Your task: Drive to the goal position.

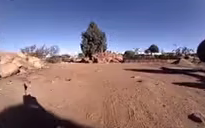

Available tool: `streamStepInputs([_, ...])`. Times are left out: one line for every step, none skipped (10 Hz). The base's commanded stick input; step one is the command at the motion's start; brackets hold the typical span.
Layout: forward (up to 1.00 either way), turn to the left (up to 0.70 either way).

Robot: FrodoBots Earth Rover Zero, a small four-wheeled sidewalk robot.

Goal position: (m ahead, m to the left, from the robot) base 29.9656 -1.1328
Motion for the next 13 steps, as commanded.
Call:
streamStepInputs([0.5, 0.0])
streamStepInputs([0.5, 0.0])
streamStepInputs([0.5, 0.0])
streamStepInputs([0.5, 0.0])
streamStepInputs([0.5, 0.0])
streamStepInputs([0.5, 0.0])
streamStepInputs([0.5, 0.0])
streamStepInputs([0.5, 0.0])
streamStepInputs([0.5, 0.0])
streamStepInputs([0.5, 0.0])
streamStepInputs([0.5, 0.0])
streamStepInputs([0.5, 0.0])
streamStepInputs([0.5, 0.0])
